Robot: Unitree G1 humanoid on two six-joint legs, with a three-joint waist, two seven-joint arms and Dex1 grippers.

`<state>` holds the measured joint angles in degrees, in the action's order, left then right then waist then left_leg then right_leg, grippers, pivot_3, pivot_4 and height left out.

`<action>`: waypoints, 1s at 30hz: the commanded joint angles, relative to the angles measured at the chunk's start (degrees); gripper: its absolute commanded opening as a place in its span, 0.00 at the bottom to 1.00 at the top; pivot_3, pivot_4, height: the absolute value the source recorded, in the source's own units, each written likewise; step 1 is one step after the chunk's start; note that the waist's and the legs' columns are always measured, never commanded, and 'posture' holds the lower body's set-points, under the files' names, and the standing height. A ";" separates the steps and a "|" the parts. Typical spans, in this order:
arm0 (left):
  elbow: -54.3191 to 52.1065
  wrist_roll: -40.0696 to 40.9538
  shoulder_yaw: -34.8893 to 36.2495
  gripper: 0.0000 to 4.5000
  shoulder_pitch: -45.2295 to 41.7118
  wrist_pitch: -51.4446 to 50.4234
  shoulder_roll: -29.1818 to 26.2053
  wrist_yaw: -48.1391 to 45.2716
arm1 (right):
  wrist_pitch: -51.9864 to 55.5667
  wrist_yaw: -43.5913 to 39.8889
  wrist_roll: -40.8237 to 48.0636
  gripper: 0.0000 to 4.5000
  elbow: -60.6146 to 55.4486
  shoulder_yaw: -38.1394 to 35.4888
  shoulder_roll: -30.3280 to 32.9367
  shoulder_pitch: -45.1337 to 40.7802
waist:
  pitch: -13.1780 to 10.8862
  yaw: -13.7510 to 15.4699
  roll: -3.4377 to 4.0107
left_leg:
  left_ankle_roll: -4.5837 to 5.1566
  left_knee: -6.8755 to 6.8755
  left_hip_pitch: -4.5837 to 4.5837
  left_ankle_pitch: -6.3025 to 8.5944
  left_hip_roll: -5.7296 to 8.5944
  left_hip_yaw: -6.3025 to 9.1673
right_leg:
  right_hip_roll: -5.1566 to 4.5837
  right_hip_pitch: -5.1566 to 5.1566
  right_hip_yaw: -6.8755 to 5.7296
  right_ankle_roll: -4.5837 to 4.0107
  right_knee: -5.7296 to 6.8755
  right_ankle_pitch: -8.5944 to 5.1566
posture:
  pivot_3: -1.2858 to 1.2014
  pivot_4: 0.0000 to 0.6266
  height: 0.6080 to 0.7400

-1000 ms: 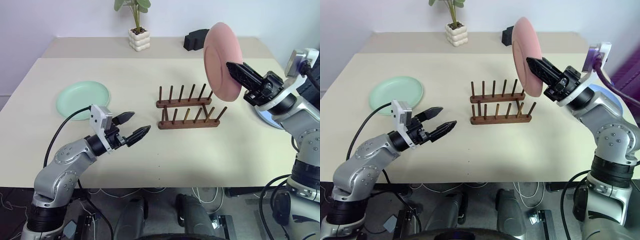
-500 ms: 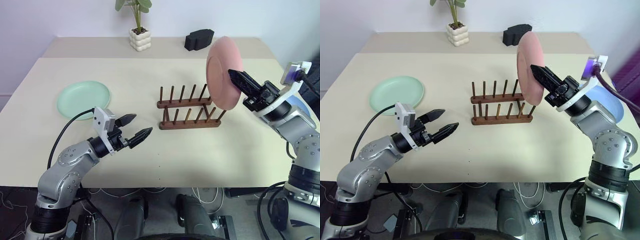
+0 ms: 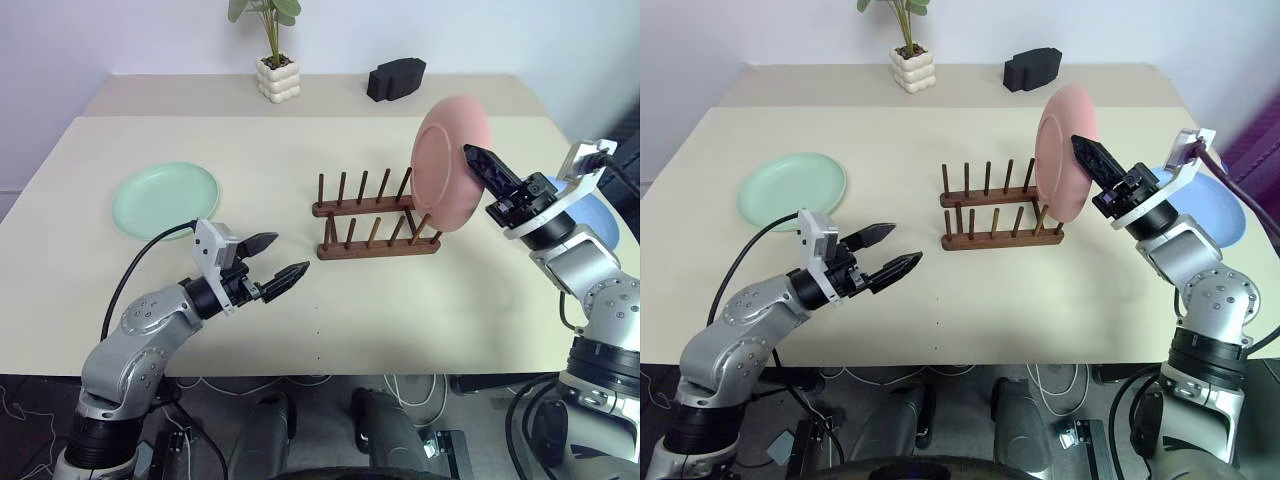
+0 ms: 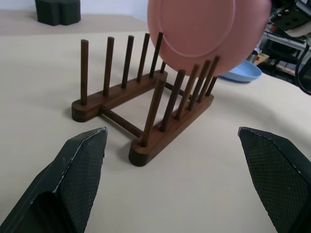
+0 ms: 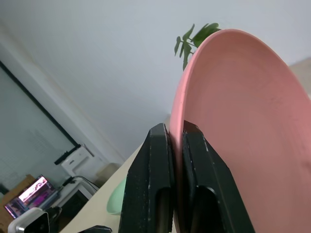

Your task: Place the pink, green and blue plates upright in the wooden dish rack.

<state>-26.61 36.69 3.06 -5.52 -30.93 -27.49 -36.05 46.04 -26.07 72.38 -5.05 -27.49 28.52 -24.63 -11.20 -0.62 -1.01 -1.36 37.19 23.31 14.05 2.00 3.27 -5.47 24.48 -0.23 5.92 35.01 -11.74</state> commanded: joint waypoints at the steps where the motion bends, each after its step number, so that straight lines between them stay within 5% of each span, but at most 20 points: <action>1: -1.96 -0.33 0.15 1.00 0.01 1.21 -0.21 -0.43 | -0.57 0.30 0.94 0.46 -0.47 -1.31 0.09 -0.13 | 0.00 0.00 0.00 | 0.00 0.00 0.00 0.00 0.00 0.00 | 0.00 0.00 0.00 0.00 0.00 0.00 | 0.52 0.24 0.97; 4: -1.92 -0.45 0.13 1.00 0.11 1.28 -0.18 -0.42 | -1.37 0.86 0.23 0.78 -0.29 -1.45 0.04 -0.40 | 0.00 0.00 0.00 | 0.00 0.00 0.00 0.00 0.00 -0.01 | 0.00 0.00 0.00 0.00 0.00 0.00 | 0.52 0.24 0.97; 11: -1.60 -0.79 -0.05 1.00 -0.02 1.37 0.08 -0.49 | -8.12 2.75 -4.57 0.78 2.06 -3.12 0.85 -4.00 | 0.00 0.00 0.00 | 0.00 0.00 0.00 0.00 0.00 -0.02 | 0.00 0.00 0.00 0.00 0.00 0.00 | 0.52 0.24 0.97; 21: 1.11 -2.28 2.45 1.00 -1.54 3.89 1.60 1.28 | -16.64 1.61 -14.10 0.78 10.96 -7.71 10.17 -9.67 | 0.00 0.03 0.05 | 0.02 0.00 0.01 0.01 0.02 -0.06 | 0.00 0.00 0.00 0.02 -0.02 -0.02 | 0.52 0.24 0.97; 30: 23.81 -12.03 17.59 1.00 -14.89 5.39 1.54 24.38 | -17.86 -12.58 -25.44 0.78 -8.32 9.65 15.81 -7.88 | 0.02 -0.43 0.22 | 0.10 -0.03 -0.11 0.02 -0.04 -0.05 | 0.10 0.01 0.01 0.21 0.08 0.08 | 0.52 0.24 0.97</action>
<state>-3.84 26.21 17.46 -19.02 -26.65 -25.49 -15.60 29.17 -36.61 48.32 -9.41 -19.76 43.67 -32.32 -11.19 -1.04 -0.79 -1.26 37.17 23.23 14.07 1.95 3.25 -5.36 24.48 -0.22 6.14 35.09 -11.66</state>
